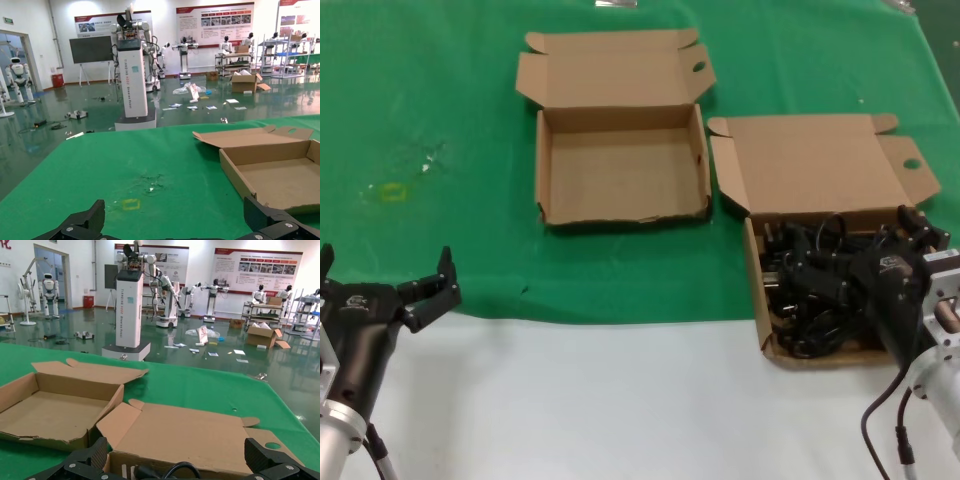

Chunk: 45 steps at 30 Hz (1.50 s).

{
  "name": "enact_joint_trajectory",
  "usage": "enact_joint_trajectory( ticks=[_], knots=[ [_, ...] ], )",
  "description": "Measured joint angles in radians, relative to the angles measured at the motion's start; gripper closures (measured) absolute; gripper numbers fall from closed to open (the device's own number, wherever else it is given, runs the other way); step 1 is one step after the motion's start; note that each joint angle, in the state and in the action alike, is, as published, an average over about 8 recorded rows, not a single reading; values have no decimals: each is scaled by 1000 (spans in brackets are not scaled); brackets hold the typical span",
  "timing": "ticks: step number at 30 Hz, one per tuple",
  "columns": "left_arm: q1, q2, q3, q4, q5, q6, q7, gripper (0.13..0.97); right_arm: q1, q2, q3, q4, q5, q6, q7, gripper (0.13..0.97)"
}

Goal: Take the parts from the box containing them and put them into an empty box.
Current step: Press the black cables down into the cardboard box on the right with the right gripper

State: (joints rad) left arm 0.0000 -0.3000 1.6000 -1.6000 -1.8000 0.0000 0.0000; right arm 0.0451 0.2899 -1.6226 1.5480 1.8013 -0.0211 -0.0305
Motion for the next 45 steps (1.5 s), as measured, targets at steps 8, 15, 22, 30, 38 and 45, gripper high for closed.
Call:
enact_joint_trajectory(
  ticks=[8, 15, 22, 30, 38, 45],
  knots=[
    [0, 0, 0, 0, 0, 0, 0, 132, 0, 0, 0, 0, 0, 0, 0, 129],
    [0, 0, 0, 0, 0, 0, 0, 133, 0, 0, 0, 0, 0, 0, 0, 129],
    [0, 0, 0, 0, 0, 0, 0, 141, 0, 0, 0, 0, 0, 0, 0, 129],
    [0, 0, 0, 0, 0, 0, 0, 178, 7, 62, -55, -1, 52, 68, 5, 129],
    [0, 0, 0, 0, 0, 0, 0, 271, 38, 198, -150, 16, 152, 114, 11, 129],
    [0, 0, 0, 0, 0, 0, 0, 363, 111, 397, -289, 43, 218, 62, 59, 129]
  ],
)
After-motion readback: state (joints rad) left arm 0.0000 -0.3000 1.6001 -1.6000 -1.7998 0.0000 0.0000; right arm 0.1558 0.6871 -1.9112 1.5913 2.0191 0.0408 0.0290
